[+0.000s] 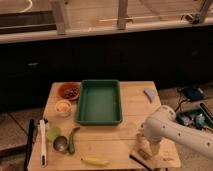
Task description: Place sponge in tray
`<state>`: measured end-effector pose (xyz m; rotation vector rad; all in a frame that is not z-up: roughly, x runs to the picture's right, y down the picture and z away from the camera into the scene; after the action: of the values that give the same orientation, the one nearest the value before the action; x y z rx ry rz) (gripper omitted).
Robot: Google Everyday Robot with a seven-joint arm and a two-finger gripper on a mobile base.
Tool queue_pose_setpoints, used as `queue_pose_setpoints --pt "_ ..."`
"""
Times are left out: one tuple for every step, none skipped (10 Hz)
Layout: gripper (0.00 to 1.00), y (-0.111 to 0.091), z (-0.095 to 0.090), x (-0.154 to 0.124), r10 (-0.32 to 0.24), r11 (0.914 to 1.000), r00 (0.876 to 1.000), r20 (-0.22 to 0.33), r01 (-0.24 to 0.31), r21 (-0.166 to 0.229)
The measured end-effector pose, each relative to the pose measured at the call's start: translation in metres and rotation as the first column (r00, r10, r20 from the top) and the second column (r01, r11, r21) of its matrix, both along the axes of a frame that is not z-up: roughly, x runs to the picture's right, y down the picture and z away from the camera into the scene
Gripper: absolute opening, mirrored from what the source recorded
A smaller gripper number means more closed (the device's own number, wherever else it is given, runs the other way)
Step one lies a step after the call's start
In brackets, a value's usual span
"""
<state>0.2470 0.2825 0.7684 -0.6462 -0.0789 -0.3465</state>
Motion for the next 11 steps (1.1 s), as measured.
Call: queue_pose_setpoints --pt "0.80 -0.003 0.000 0.003 0.004 1.0000 1.000 -0.007 -0.004 0.008" --pt "0.80 -0.008 0.002 0.008 0.013 0.9997 1.000 -0.016 -0.013 0.022" --pt "0.80 -0.013 0.005 0.017 0.039 0.9984 0.999 -0.033 -0.038 0.041" --pt "0.80 -0.017 0.008 0.024 0.060 0.9968 0.997 -0.045 -0.058 0.054" --pt "0.80 -0.020 0.011 0.032 0.083 0.9947 0.995 -0.057 -0.079 0.065" --pt "0.80 -0.024 0.014 0.037 0.100 0.9926 0.993 -0.066 -0.095 0.075" --pt "0.80 -0.028 0.019 0.043 0.121 0.9897 0.990 -0.076 -0.115 0.086" --pt "0.80 -0.030 0.025 0.051 0.148 0.9858 0.985 -0.086 -0.140 0.092" --pt "0.80 -0.032 0.029 0.055 0.161 0.9838 0.983 -0.092 -0.152 0.094" --pt "0.80 -0.034 0.035 0.055 0.177 0.9813 0.980 -0.091 -0.169 0.092" --pt "0.80 -0.036 0.041 0.056 0.185 0.9803 0.978 -0.091 -0.178 0.086"
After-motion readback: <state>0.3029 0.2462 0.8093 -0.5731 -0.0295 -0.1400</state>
